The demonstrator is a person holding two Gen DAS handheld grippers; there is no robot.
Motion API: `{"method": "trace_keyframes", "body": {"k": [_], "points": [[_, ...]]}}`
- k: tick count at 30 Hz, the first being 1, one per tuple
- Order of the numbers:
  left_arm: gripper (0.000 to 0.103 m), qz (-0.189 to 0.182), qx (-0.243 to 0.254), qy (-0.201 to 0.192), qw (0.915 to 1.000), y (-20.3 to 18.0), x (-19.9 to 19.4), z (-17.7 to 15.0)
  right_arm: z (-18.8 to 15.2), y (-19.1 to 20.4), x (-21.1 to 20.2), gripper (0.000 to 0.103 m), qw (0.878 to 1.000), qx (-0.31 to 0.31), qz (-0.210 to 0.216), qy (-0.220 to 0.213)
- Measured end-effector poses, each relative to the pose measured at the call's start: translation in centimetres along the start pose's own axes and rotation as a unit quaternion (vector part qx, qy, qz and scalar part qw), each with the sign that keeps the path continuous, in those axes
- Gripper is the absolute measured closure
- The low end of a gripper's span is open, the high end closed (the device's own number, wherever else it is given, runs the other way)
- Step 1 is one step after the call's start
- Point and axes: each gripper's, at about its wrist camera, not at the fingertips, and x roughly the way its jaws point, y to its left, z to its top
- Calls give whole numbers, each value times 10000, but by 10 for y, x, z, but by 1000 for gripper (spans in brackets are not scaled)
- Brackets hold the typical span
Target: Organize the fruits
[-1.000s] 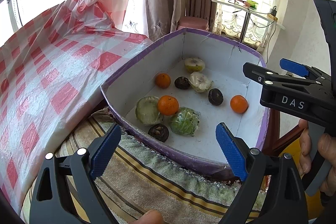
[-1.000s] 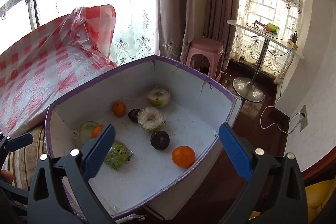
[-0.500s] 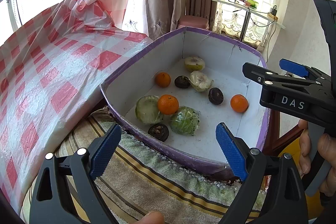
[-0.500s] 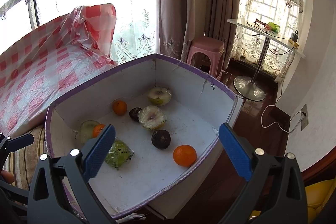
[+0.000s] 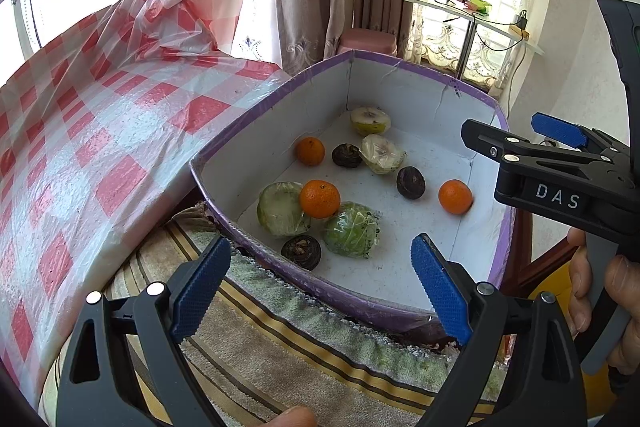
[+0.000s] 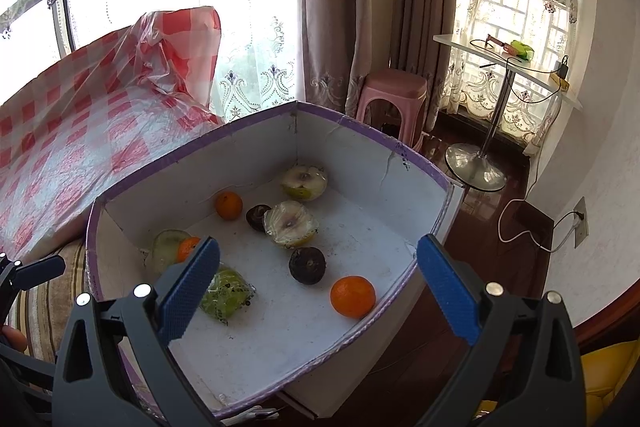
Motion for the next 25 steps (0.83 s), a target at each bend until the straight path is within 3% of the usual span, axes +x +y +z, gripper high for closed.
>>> {"method": "trace_keyframes", "body": {"k": [16, 22, 25], "points": [[14, -136, 100, -79, 9998, -6, 0, -6, -2, -1, 1, 4, 10000, 21, -10, 19], [13, -250, -186, -126, 9994, 5, -12, 0, 2, -1, -4, 4, 10000, 93, 3, -5], [4, -198, -557, -340, 9977, 29, -39, -1, 11, 11, -14, 4, 9998, 7, 157, -127]]}}
